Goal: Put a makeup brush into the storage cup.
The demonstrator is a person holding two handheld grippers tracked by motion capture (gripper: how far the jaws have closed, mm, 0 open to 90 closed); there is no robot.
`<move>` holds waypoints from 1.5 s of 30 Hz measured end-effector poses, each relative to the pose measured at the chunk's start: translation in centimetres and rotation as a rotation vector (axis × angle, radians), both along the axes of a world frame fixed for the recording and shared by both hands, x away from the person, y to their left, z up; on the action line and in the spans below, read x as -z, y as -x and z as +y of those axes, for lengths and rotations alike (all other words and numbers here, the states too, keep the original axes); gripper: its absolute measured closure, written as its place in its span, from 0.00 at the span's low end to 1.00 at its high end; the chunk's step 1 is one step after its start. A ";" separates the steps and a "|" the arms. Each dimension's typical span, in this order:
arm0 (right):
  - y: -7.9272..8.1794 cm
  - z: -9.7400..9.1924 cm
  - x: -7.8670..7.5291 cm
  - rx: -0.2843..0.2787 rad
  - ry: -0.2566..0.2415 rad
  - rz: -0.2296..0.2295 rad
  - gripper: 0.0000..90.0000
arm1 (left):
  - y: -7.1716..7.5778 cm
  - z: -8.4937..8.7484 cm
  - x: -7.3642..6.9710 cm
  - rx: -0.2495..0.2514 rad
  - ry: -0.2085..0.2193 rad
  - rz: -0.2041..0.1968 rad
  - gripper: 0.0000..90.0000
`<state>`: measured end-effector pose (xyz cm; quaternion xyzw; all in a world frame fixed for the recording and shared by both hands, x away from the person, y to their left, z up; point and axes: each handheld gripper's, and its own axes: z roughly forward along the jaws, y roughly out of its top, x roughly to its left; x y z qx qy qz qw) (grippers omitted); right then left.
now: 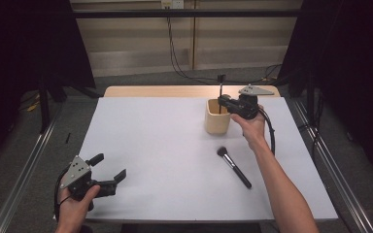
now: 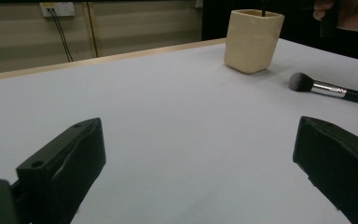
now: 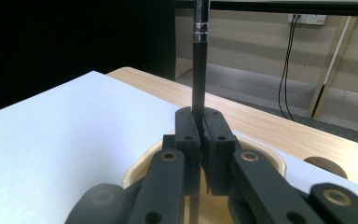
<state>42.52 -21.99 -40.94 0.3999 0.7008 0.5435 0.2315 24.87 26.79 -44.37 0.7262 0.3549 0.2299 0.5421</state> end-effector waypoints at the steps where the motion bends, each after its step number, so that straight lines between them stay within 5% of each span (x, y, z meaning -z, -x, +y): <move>1: 0.0 0.0 0.1 -0.002 -0.002 0.002 0.96 | 0.0 0.0 0.0 0.002 0.001 -0.001 0.03; 27: -0.1 0.1 1.5 0.004 0.019 0.030 0.95 | -0.1 0.0 0.0 -0.006 -0.001 0.000 0.03; 38: 0.0 0.1 1.6 0.014 0.012 0.024 0.65 | -0.1 0.0 0.1 -0.012 0.008 0.009 0.03; 45: 0.2 0.2 1.3 0.042 0.016 0.010 0.28 | -0.2 0.0 0.1 -0.012 0.012 0.012 0.03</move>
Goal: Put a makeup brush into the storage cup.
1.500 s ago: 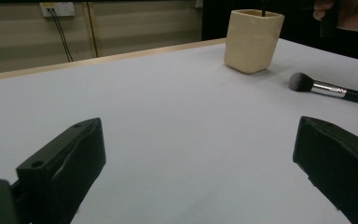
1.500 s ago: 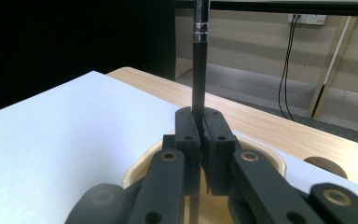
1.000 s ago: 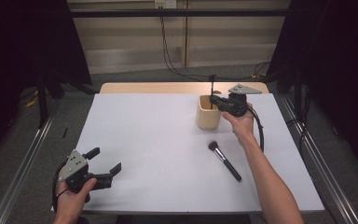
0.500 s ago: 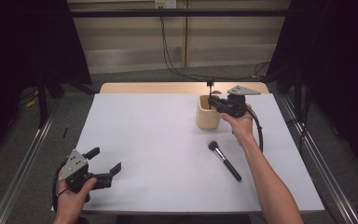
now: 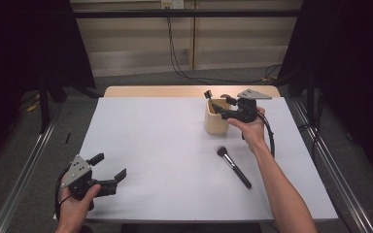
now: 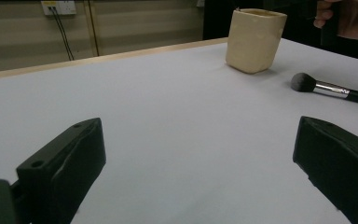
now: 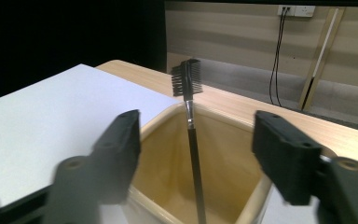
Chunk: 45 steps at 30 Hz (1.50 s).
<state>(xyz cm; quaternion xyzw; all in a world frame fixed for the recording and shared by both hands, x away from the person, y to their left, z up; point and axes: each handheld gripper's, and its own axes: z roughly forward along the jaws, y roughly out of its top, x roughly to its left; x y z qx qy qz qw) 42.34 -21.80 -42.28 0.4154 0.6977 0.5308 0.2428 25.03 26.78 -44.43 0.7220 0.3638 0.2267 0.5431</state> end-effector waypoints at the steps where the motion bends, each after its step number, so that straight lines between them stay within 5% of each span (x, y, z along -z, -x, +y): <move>1: 0.1 0.0 0.0 -0.002 -0.004 0.001 0.25 | 0.0 0.0 0.0 0.000 0.001 -0.001 0.03; 3: 0.2 0.1 -0.2 0.019 -0.001 -0.006 0.10 | 0.0 0.1 0.0 0.001 0.001 -0.002 0.03; 8: 0.8 -0.1 -0.5 0.015 -0.024 0.003 0.00 | 0.0 0.1 0.0 0.000 0.001 -0.002 0.03; 24: 3.6 -1.3 -0.4 0.033 -0.049 0.005 0.00 | 0.3 0.4 -0.2 -0.019 0.019 -0.006 0.03; 29: 5.2 -1.4 -0.1 0.039 -0.017 -0.030 0.01 | 0.4 0.4 -0.2 -0.015 0.019 -0.007 0.03; 45: 9.5 -2.8 -0.5 0.045 -0.010 -0.018 0.01 | 1.0 0.7 -0.3 -0.036 0.030 -0.010 0.03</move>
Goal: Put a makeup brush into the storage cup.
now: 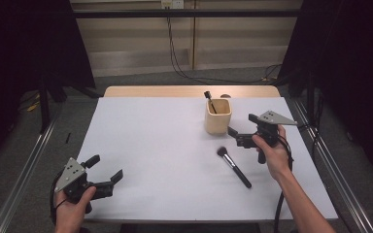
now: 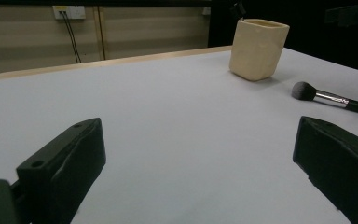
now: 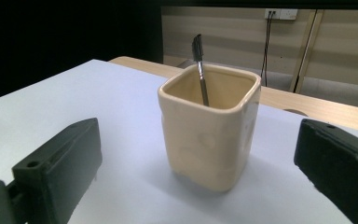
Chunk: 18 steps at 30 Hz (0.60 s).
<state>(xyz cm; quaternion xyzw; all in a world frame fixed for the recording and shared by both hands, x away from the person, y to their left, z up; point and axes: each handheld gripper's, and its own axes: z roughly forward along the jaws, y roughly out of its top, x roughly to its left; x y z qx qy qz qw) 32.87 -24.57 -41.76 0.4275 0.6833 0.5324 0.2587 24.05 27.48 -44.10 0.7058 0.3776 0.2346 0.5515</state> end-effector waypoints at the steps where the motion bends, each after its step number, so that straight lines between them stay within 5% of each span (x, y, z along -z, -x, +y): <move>1: 0.4 -0.1 0.0 -0.005 0.004 -0.003 0.01 | 0.0 0.0 0.0 0.001 0.000 -0.003 0.03; 9: 2.5 -1.3 -0.2 0.000 -0.040 -0.001 0.01 | 0.2 0.0 -0.1 0.002 -0.004 -0.008 0.03; 18: 5.0 -1.6 0.4 -0.006 -0.032 0.003 0.01 | 0.5 0.2 -0.1 0.002 -0.002 -0.008 0.03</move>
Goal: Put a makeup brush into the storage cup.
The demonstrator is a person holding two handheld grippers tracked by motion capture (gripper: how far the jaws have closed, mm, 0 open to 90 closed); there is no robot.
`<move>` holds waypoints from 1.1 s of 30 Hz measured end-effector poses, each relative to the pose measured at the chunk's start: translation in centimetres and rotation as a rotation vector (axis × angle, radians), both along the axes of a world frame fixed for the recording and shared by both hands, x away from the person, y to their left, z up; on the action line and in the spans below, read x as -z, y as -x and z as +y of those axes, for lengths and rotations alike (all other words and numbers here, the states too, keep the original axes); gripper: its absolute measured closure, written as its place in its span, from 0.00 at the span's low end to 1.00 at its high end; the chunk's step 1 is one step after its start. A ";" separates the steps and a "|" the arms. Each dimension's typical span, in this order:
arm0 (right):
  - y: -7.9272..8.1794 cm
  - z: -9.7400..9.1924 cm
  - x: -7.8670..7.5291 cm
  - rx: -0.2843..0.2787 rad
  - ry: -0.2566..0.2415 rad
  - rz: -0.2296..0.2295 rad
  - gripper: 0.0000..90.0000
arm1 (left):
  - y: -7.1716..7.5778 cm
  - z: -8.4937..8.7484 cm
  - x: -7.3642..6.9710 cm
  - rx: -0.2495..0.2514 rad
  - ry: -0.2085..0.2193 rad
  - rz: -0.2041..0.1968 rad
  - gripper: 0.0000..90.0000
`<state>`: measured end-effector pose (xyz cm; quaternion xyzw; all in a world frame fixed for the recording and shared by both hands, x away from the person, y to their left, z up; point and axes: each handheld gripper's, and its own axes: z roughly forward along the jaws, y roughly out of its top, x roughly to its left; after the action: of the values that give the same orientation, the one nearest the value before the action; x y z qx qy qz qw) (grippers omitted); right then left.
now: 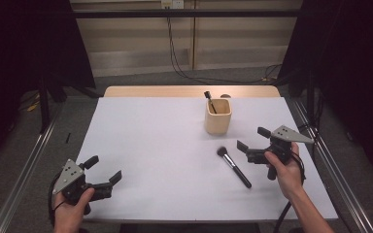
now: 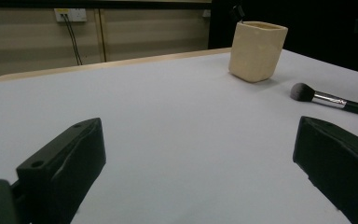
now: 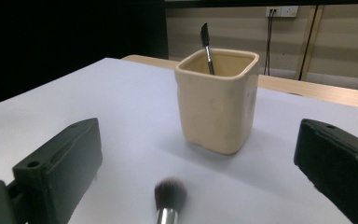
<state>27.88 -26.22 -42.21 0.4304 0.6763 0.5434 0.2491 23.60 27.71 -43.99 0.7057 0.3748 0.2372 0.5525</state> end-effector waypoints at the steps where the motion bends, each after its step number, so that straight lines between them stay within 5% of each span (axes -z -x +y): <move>1: 0.2 0.0 0.1 -0.002 0.002 0.005 0.01 | 0.0 0.0 0.0 -0.001 0.000 -0.002 0.03; 22: 6.4 -1.4 2.8 0.049 0.040 0.041 0.01 | 0.8 0.5 -0.1 -0.032 0.004 -0.005 0.03; 33: 7.6 -1.5 3.4 0.033 0.021 0.031 0.01 | 1.0 0.0 0.1 -0.001 0.006 -0.002 0.03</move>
<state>20.32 -27.76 -45.57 0.4473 0.6785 0.5254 0.2520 22.65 27.73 -44.08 0.7036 0.3752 0.2372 0.5548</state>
